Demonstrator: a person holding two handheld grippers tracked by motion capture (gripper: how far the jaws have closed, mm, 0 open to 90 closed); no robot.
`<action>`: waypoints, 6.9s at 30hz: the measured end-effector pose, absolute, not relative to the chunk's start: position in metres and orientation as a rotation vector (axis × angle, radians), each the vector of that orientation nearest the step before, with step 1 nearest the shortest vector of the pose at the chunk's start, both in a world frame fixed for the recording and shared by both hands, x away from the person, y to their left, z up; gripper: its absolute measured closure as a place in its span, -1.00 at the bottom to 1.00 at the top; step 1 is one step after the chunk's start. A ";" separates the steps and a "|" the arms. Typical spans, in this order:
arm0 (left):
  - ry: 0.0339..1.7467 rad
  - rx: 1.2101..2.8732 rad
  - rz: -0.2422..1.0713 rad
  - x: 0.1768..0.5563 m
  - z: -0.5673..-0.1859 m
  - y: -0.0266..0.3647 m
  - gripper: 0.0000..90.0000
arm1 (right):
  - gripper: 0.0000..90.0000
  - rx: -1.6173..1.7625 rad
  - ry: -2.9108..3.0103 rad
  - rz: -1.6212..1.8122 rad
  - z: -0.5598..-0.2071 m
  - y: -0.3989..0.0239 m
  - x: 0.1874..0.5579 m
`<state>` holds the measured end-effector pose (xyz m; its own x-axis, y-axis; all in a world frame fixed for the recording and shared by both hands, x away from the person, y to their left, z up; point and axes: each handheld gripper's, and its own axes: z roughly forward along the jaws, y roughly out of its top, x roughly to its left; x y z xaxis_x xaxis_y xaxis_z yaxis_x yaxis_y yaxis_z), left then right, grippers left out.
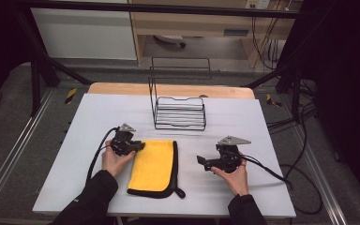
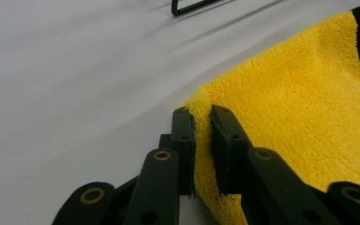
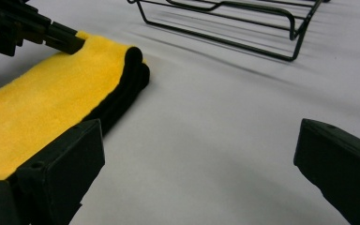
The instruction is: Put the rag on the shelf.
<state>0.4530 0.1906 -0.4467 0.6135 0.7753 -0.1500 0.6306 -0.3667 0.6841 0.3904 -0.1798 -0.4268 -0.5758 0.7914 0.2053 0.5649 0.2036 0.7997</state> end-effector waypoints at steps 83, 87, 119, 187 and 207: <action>0.938 2.017 0.322 0.428 -0.407 0.209 0.85 | 0.74 1.262 2.318 1.416 -0.419 -0.076 0.428; 0.926 2.000 0.334 0.423 -0.402 0.210 0.85 | 0.74 1.242 2.303 1.449 -0.414 -0.077 0.423; 0.833 1.884 0.419 0.390 -0.349 0.210 0.85 | 0.75 1.075 2.161 1.548 -0.362 -0.085 0.397; 0.668 1.549 0.612 0.419 -0.239 0.158 0.86 | 0.77 0.838 1.738 1.605 -0.239 -0.131 0.394; 0.626 1.450 0.671 0.434 -0.191 0.146 0.86 | 0.77 0.807 1.597 1.643 -0.196 -0.136 0.410</action>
